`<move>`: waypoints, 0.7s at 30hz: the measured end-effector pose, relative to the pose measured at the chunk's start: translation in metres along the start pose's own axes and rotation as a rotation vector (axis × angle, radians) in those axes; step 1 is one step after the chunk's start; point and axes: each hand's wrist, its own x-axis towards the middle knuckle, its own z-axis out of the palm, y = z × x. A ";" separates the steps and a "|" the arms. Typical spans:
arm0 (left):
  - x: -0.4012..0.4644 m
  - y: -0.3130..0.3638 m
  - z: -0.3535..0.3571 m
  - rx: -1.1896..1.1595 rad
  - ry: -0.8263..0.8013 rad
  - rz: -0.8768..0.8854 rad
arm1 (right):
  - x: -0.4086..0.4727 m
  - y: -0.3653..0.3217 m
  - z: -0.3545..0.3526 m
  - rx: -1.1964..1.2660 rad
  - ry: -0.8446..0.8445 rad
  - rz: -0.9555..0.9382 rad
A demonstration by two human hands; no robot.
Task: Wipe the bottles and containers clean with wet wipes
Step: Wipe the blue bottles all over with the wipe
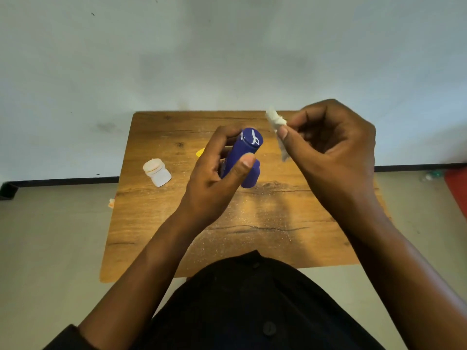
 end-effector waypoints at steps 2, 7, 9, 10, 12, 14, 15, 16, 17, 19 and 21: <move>0.001 0.000 0.001 0.029 -0.020 0.042 | 0.003 -0.008 -0.001 0.005 -0.027 -0.043; 0.003 0.002 -0.001 0.087 -0.008 0.108 | 0.003 -0.010 0.002 -0.157 -0.226 -0.159; 0.004 -0.001 -0.002 0.096 0.013 0.108 | 0.003 -0.008 0.001 -0.204 -0.275 -0.185; 0.004 -0.002 -0.003 0.097 0.019 0.111 | 0.003 -0.007 0.000 -0.209 -0.294 -0.184; 0.004 -0.003 -0.003 0.095 0.023 0.117 | 0.005 -0.007 -0.001 -0.187 -0.325 -0.152; 0.005 -0.001 -0.002 0.083 0.019 0.125 | 0.007 -0.009 -0.002 -0.158 -0.331 -0.114; 0.005 0.001 -0.001 0.071 0.020 0.128 | 0.008 -0.011 -0.002 -0.143 -0.330 -0.096; 0.006 0.003 -0.001 0.059 0.020 0.132 | 0.009 -0.012 -0.003 -0.128 -0.332 -0.077; 0.007 0.005 -0.002 0.049 0.019 0.142 | 0.010 -0.014 -0.004 -0.110 -0.335 -0.055; 0.007 0.010 -0.003 0.037 0.012 0.169 | 0.012 -0.017 -0.005 -0.053 -0.342 0.001; 0.007 0.014 -0.004 0.050 0.024 0.191 | 0.013 -0.020 -0.006 0.014 -0.350 0.059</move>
